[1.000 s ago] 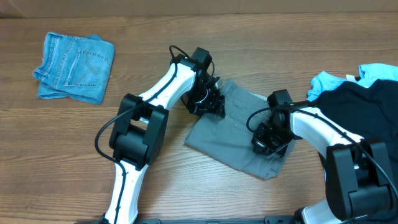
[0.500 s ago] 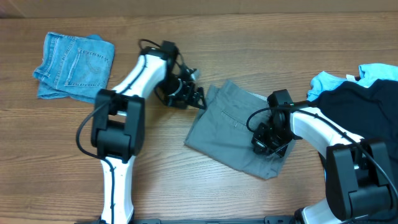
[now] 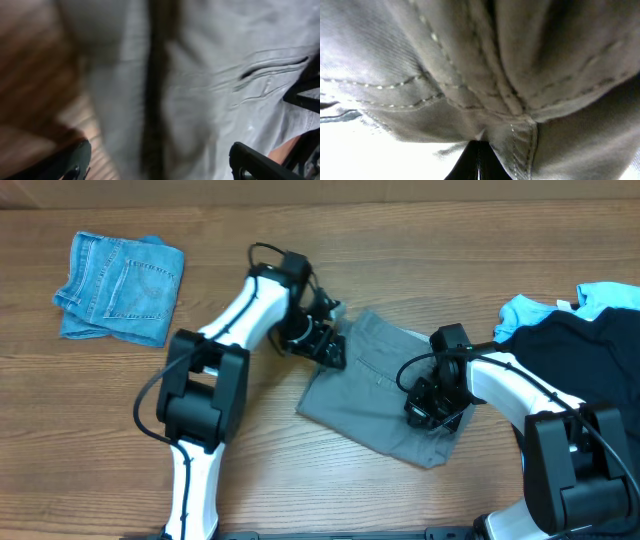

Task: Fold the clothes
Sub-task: 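Grasp the folded grey shorts' top edge with the left gripper, then carry the grey shorts left and place them onto the folded jeans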

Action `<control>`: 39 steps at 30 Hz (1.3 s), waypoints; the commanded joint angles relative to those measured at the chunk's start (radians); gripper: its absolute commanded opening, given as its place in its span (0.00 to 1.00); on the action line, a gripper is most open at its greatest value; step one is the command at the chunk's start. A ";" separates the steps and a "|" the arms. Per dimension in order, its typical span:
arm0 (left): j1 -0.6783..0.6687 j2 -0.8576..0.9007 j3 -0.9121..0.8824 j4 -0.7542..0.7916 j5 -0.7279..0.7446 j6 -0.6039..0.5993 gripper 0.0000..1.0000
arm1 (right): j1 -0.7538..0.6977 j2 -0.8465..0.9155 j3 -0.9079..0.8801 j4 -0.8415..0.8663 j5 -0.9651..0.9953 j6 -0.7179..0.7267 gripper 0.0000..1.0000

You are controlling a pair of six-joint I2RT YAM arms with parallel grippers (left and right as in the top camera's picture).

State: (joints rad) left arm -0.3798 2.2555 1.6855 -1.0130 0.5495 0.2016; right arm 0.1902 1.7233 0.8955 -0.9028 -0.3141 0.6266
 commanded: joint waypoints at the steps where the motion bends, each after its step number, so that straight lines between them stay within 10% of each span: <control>1: -0.022 0.097 -0.124 0.042 -0.077 -0.060 0.92 | -0.013 0.018 -0.038 -0.006 0.112 -0.006 0.04; 17: -0.082 0.097 -0.129 0.075 0.104 -0.212 0.77 | -0.013 0.018 -0.038 -0.019 0.112 -0.006 0.04; 25: -0.064 0.097 -0.128 0.098 0.087 -0.277 0.06 | -0.013 0.016 -0.035 -0.042 0.112 -0.006 0.04; 39: 0.177 -0.074 0.164 -0.111 0.122 -0.229 0.04 | -0.013 -0.247 0.214 -0.308 0.111 -0.127 0.04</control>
State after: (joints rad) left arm -0.2855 2.2868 1.7519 -1.1210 0.6815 -0.0456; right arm 0.1829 1.5654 1.0290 -1.1931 -0.2276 0.5404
